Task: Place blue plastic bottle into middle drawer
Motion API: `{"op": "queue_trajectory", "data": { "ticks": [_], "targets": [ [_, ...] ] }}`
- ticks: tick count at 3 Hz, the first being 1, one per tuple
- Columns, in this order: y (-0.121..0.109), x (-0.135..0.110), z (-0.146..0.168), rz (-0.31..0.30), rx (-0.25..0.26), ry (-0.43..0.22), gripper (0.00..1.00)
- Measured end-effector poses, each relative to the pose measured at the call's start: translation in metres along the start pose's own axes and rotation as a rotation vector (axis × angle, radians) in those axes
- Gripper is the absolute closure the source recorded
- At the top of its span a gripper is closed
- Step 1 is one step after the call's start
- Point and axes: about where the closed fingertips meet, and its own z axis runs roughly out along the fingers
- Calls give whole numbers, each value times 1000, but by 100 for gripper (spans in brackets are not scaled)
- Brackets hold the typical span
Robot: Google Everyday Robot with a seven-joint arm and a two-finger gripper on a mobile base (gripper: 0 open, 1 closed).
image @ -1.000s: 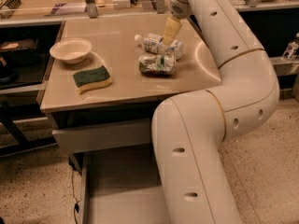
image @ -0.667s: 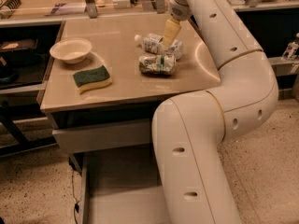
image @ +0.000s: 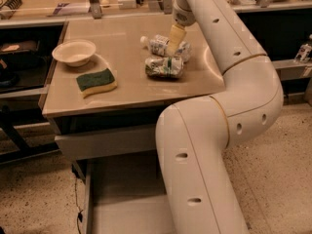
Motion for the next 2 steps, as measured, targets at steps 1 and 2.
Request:
{"op": "queue_trajectory", "data": {
  "ticks": [1,2],
  "targets": [
    [8,-7,14,-16,-18,12,0],
    [17,-14,26,-35,-37,21,0]
  ]
}}
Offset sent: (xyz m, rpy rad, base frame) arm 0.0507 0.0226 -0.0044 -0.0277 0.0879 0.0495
